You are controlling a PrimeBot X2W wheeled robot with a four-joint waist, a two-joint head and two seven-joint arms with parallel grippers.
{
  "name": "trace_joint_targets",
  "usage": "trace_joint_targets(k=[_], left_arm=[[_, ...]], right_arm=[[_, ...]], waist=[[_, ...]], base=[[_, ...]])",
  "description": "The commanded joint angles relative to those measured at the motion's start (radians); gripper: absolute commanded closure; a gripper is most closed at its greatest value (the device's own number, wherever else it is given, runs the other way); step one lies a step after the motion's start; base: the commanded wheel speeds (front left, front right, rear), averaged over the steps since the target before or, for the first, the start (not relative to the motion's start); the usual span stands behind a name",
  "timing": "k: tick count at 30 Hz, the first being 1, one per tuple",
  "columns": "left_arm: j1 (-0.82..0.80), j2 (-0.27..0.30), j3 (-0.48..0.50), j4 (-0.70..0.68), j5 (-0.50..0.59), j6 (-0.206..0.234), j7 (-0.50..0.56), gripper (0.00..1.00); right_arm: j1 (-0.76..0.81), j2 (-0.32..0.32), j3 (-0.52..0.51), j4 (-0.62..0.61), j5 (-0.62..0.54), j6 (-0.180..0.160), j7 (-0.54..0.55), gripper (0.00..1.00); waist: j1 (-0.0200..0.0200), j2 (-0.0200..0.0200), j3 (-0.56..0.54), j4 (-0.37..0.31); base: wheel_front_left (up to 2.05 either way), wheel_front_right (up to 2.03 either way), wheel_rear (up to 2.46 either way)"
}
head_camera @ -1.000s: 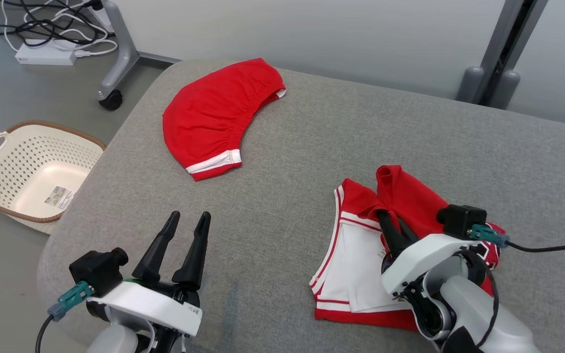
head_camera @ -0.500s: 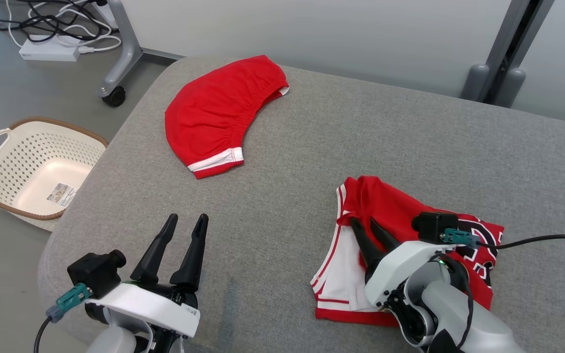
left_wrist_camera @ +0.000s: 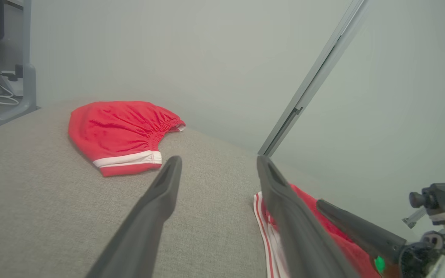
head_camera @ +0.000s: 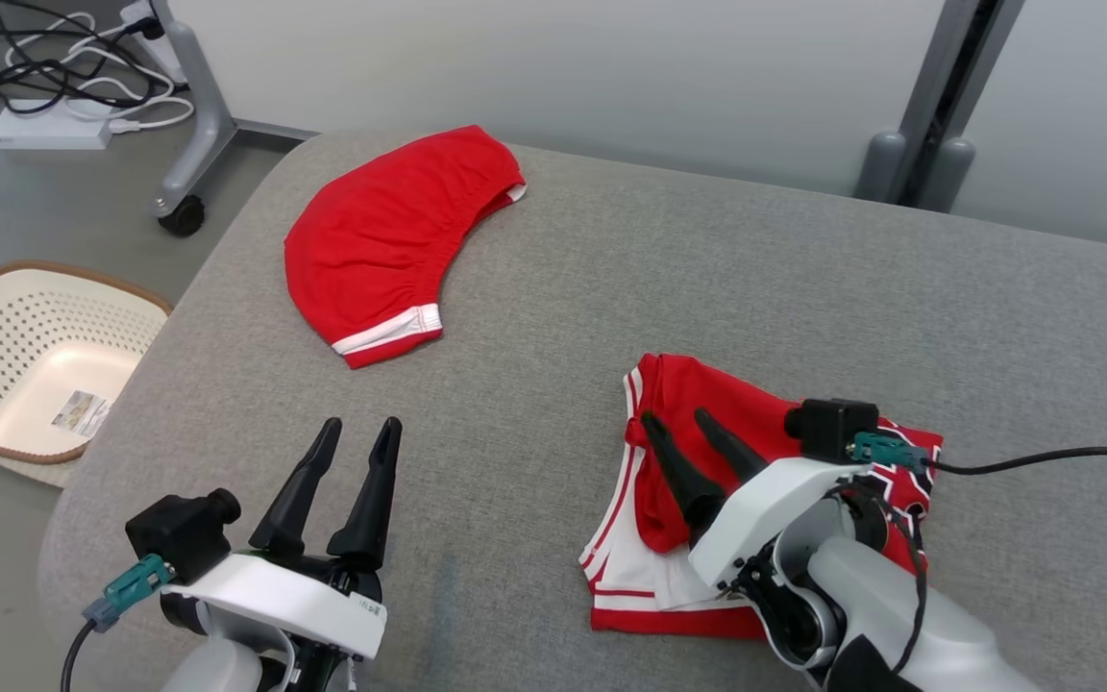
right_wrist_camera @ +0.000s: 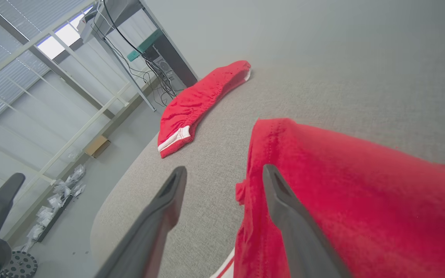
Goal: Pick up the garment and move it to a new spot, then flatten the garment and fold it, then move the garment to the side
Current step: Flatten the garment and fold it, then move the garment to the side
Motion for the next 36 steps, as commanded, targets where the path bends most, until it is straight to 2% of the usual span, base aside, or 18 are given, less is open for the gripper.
trace_joint_targets(k=[1, 6, 11, 12, 15, 19, 27, 36], left_arm=[[0.0, 0.002, 0.004, -0.002, 0.005, 0.004, -0.003, 0.0], [0.01, 0.006, 0.012, -0.015, 0.008, 0.009, -0.003, 0.0], [0.023, 0.01, 0.018, -0.029, 0.013, 0.014, -0.003, 0.0], [0.029, 0.011, 0.018, -0.032, 0.015, 0.016, -0.003, 0.0], [0.032, 0.008, 0.009, -0.034, 0.019, 0.014, -0.004, 0.0], [0.025, 0.008, 0.004, -0.033, 0.017, 0.012, -0.002, 0.0], [0.015, 0.014, -0.001, -0.035, 0.017, 0.009, -0.002, 0.0], [0.008, 0.017, -0.014, -0.03, 0.022, 0.011, 0.003, 0.0]], right_arm=[[-0.006, -0.018, 0.0, -0.009, 0.008, 0.0, -0.008, 0.0], [-0.002, -0.075, -0.019, -0.11, 0.011, 0.0, -0.01, 0.0], [0.037, -0.157, -0.096, -0.202, -0.037, 0.0, -0.01, 0.0], [0.06, -0.201, -0.141, -0.25, -0.068, 0.0, -0.008, 0.0], [0.12, -0.252, -0.194, -0.294, -0.094, 0.0, -0.008, 0.0], [0.183, -0.284, -0.234, -0.306, -0.113, 0.0, -0.008, 0.0], [0.284, -0.275, -0.298, -0.299, -0.115, 0.0, -0.008, 0.0], [0.3, -0.26, -0.265, -0.22, -0.059, 0.0, 0.025, 0.0]], waist=[[0.0, 0.0, -0.004, -0.008], [0.0, 0.0, -0.016, -0.043], [0.0, 0.0, -0.027, -0.083], [0.0, 0.0, -0.03, -0.104], [0.0, 0.0, -0.03, -0.122], [0.0, 0.0, -0.026, -0.13], [0.0, 0.0, -0.02, -0.135], [0.0, 0.0, -0.013, -0.112]], base=[[0.0, 0.0, 0.0], [0.0, 0.0, 0.0], [0.0, 0.0, 0.0], [0.0, 0.0, 0.0], [0.0, 0.0, 0.0], [0.0, 0.0, 0.0], [0.0, 0.0, 0.0], [0.0, 0.0, 0.0]])
